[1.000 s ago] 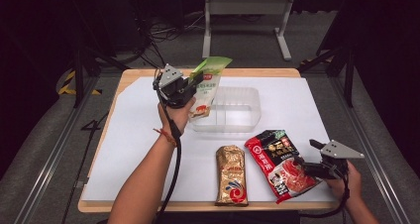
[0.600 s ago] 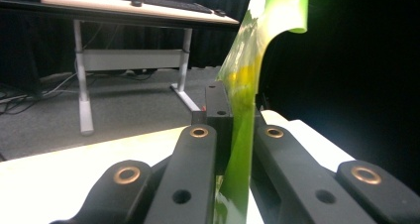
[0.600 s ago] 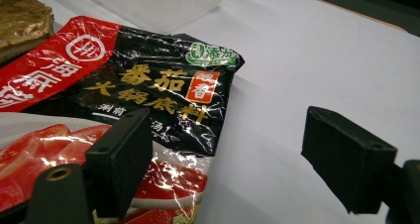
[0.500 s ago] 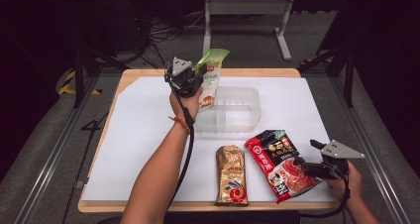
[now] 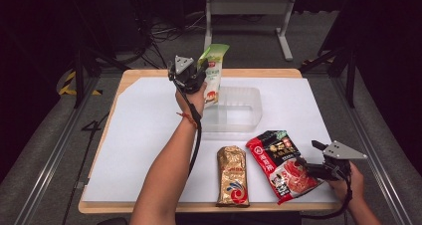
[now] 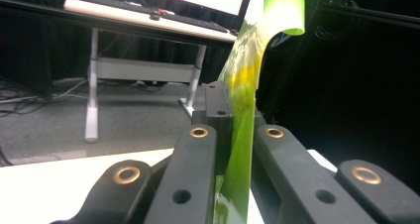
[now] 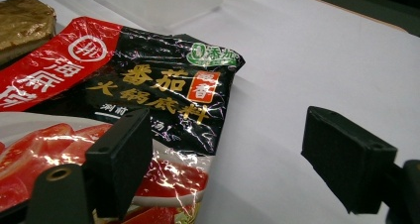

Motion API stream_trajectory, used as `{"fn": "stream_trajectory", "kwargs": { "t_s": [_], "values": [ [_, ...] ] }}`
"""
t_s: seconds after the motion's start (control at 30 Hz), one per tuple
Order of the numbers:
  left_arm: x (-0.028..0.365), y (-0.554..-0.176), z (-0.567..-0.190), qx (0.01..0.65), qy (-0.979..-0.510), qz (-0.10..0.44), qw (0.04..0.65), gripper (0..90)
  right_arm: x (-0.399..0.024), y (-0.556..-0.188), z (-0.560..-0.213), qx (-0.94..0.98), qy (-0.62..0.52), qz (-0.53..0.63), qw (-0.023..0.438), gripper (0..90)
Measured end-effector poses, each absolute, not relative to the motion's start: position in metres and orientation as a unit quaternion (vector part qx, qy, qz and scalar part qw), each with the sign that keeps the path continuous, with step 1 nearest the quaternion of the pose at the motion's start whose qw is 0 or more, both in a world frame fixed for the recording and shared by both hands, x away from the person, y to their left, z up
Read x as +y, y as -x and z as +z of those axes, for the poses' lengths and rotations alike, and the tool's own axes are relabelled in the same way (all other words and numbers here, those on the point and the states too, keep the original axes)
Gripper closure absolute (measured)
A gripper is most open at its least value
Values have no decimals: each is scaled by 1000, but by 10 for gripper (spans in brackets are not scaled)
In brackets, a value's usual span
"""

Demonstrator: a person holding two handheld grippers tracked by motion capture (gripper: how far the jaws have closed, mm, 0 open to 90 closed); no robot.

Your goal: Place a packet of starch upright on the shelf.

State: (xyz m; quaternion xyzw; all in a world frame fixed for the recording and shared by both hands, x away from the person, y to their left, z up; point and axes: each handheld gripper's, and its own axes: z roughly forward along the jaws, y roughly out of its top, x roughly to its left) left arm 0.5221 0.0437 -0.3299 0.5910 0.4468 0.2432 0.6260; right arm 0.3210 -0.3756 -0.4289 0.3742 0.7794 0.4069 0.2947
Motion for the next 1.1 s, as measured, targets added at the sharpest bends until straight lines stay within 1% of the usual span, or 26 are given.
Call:
{"fn": "stream_trajectory", "kwargs": {
  "t_s": [0.2, 0.6, 0.7, 0.83, 0.97, 1.1],
  "values": [
    [43, -524, -333, 452, -584, 238, 631, 892, -375, -321, -429, 781, -373, 404, 296, 202],
    [34, -509, -340, 415, -626, 220, 622, 875, -373, -321, -429, 784, -371, 401, 295, 202],
    [38, -503, -342, 399, -648, 213, 613, 867, -373, -321, -430, 786, -368, 399, 296, 202],
    [44, -498, -343, 383, -655, 206, 618, 869, -372, -321, -430, 786, -368, 399, 296, 202],
    [51, -492, -340, 357, -685, 194, 605, 844, -370, -320, -430, 789, -366, 396, 296, 202],
    [58, -488, -342, 342, -702, 184, 597, 817, -371, -321, -431, 789, -366, 396, 294, 202]
  ]
}}
